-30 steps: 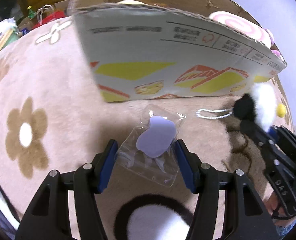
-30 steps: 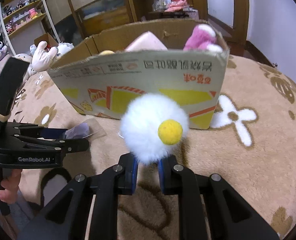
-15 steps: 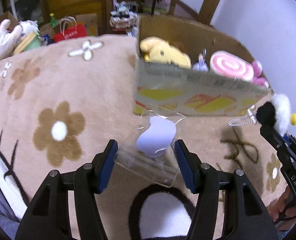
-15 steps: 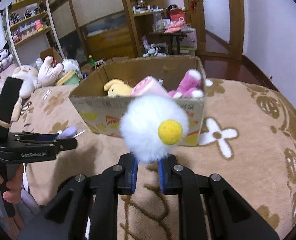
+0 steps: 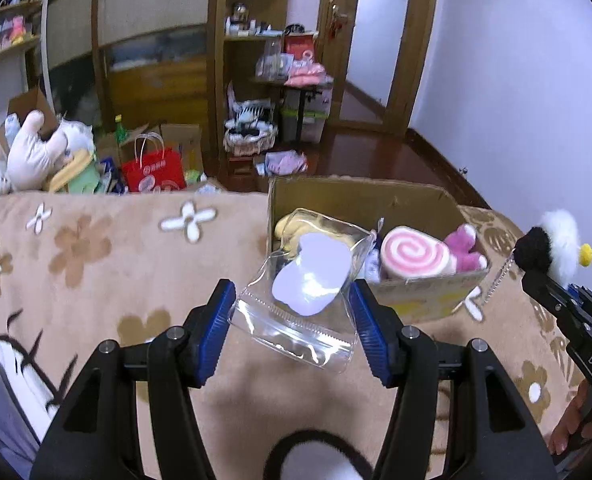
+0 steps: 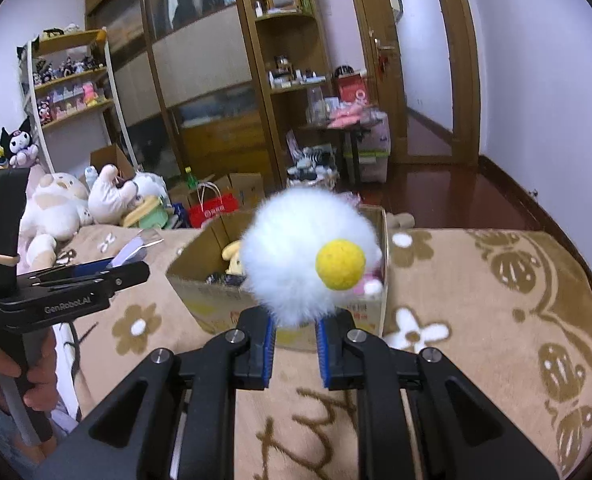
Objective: Organize soft objects
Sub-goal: 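Lift clear bag with left gripper while right gripper lifts pom-pom toward box, then open left gripper dropping bag into box while right gripper releases pom-pom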
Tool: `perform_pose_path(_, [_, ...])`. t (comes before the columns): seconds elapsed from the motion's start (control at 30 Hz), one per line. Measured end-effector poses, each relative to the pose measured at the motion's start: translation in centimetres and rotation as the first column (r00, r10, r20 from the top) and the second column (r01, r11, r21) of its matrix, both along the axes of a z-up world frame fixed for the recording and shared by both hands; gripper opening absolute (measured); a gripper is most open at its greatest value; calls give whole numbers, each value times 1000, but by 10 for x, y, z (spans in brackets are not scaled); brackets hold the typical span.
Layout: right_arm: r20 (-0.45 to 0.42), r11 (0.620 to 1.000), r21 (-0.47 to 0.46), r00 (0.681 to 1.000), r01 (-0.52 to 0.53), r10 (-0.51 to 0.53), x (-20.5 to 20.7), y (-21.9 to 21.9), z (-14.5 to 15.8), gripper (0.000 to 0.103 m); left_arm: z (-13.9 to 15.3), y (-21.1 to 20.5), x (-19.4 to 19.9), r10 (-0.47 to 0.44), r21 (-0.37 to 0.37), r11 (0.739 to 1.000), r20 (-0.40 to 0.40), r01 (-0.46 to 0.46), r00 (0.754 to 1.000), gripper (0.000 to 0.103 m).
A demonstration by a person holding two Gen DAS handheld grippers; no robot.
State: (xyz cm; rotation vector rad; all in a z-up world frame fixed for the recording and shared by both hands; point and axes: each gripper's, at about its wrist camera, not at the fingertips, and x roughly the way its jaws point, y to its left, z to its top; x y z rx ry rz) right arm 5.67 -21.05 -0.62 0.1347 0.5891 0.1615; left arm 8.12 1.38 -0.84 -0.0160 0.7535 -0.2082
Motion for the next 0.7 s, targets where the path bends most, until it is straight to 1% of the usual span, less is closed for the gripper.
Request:
perform_pose_path(0.23, [33, 1000, -4, 999, -5, 5, 11, 1, 9, 18, 13, -17, 13, -43, 28, 999, 63, 41, 997, 58])
perform_pose_path(0.37, [33, 1000, -5, 999, -2, 3, 24, 0, 7, 18, 16, -29, 26, -71, 47, 997, 88, 67, 994, 58])
perform_pose_path(0.43, [33, 1000, -1, 999, 1, -1, 33, -2, 5, 18, 14, -34, 33, -83, 54, 995, 90, 78, 992, 58])
perform_pose_path(0.57, [41, 1000, 15, 999, 3, -4, 48, -7, -1, 18, 3, -41, 43, -93, 93, 992, 82, 86, 992, 58])
perform_pose_path(0.7, [48, 999, 41, 999, -1, -1, 58, -7, -12, 18, -12, -41, 53, -90, 83, 993, 42, 86, 995, 58])
